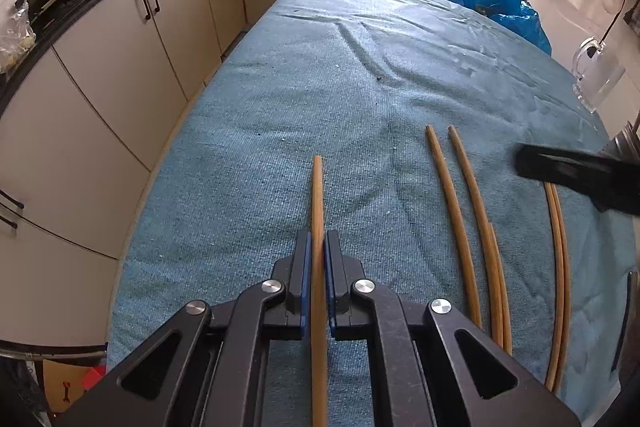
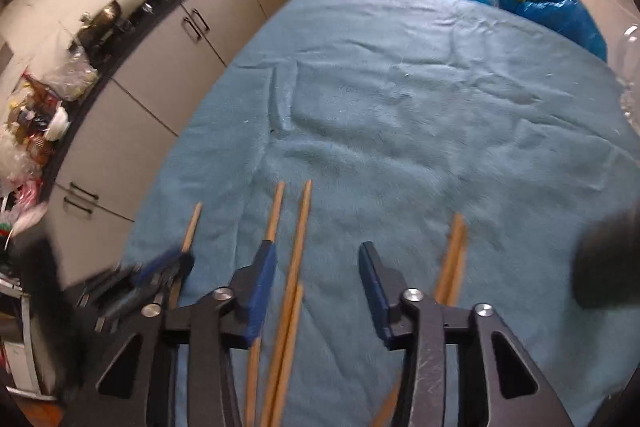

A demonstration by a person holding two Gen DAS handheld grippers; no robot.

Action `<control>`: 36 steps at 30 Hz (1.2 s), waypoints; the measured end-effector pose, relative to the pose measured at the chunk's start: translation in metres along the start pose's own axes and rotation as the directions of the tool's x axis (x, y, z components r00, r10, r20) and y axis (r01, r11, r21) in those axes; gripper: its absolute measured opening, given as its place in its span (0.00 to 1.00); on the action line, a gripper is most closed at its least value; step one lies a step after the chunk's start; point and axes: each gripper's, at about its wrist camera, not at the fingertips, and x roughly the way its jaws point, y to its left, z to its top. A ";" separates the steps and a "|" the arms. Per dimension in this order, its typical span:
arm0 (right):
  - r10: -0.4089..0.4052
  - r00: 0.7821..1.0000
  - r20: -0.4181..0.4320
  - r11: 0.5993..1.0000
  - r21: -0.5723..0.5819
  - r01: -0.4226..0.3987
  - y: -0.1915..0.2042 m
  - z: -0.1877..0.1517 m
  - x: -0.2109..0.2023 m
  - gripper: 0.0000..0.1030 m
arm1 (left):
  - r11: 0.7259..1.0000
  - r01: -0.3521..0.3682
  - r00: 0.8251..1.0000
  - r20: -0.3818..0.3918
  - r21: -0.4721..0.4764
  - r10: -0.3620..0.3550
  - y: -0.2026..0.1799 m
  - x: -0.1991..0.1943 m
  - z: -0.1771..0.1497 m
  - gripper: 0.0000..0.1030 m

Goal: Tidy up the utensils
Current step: 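Close the left tool on a single wooden chopstick lying on the cloth, then lift the chopstick upright with the left tool and carry it over the black cup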

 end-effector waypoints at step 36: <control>0.099 0.852 0.515 0.994 -0.091 -0.060 0.025 -0.068 -0.162 0.06 | 0.988 0.150 0.935 0.321 0.031 -0.152 -0.032 -0.148 -0.003 0.06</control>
